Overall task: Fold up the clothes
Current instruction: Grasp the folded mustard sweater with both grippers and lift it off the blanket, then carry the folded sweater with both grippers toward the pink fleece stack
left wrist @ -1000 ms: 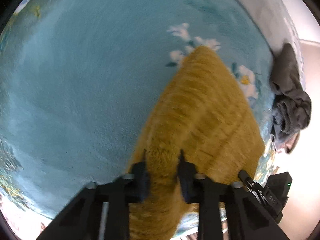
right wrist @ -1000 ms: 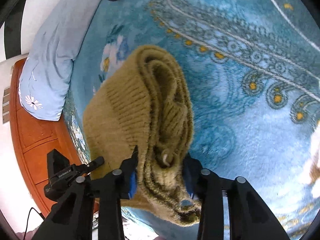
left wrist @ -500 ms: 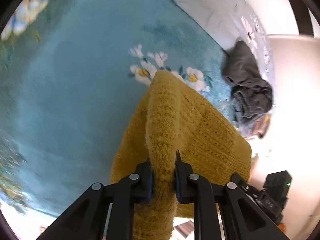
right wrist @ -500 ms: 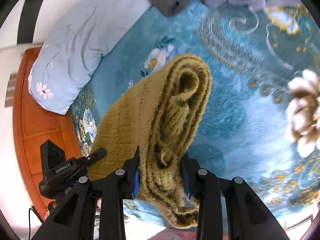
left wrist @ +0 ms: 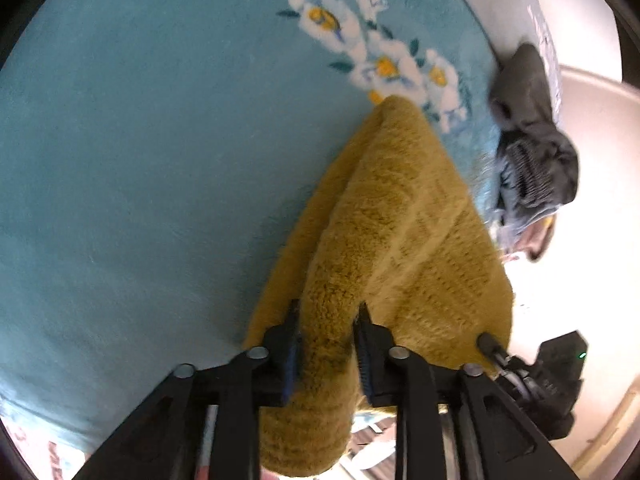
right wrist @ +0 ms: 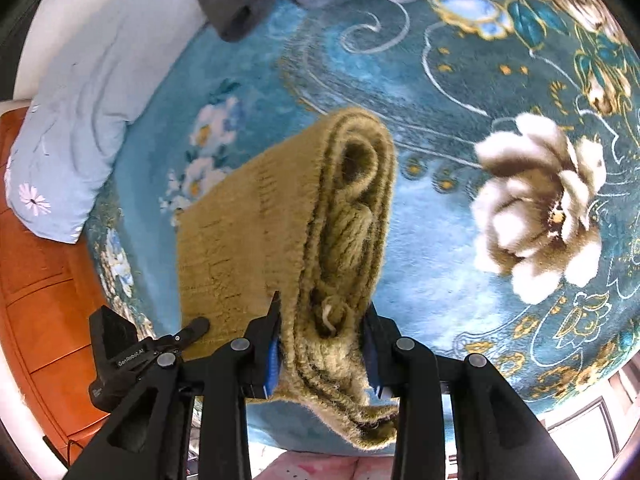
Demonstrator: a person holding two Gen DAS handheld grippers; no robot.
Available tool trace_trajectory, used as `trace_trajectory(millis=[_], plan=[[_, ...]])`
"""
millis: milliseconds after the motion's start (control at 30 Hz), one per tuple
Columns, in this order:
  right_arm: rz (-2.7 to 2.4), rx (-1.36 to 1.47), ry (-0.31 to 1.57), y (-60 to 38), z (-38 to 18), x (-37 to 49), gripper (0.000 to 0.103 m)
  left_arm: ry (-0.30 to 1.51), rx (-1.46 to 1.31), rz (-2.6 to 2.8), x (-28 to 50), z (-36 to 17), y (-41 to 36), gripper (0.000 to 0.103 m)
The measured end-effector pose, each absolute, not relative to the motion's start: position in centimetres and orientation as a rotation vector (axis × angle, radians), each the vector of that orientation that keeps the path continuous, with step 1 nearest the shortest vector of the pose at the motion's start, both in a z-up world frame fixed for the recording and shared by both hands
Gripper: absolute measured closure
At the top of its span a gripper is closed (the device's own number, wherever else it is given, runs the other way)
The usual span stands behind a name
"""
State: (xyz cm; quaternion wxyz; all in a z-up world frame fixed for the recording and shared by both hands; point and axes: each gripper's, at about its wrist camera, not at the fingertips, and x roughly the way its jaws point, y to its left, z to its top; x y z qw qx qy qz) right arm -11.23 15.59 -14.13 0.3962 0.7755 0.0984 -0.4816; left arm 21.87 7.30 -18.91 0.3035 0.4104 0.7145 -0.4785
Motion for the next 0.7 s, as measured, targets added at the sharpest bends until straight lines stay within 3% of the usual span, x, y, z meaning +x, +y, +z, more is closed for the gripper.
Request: trace_trajectory(millis=[133,400,700], plan=[[-1.210,2.010,0.249,15.4,-15.7,-11.7,0.068,1.814,1.169,-1.276,21.3,-19.9,6.9,0.043],[-1.169,2.075,0.260,15.0,-18.3,-12.9,0.067,2.086,0.974,-1.231,21.9,-23.9,6.8,0.039],[-1.137,2.135,0.289,14.6,-20.6,-13.6,0.067,2.132,0.960,-1.234,20.6,-25.2,6.7,0.038]])
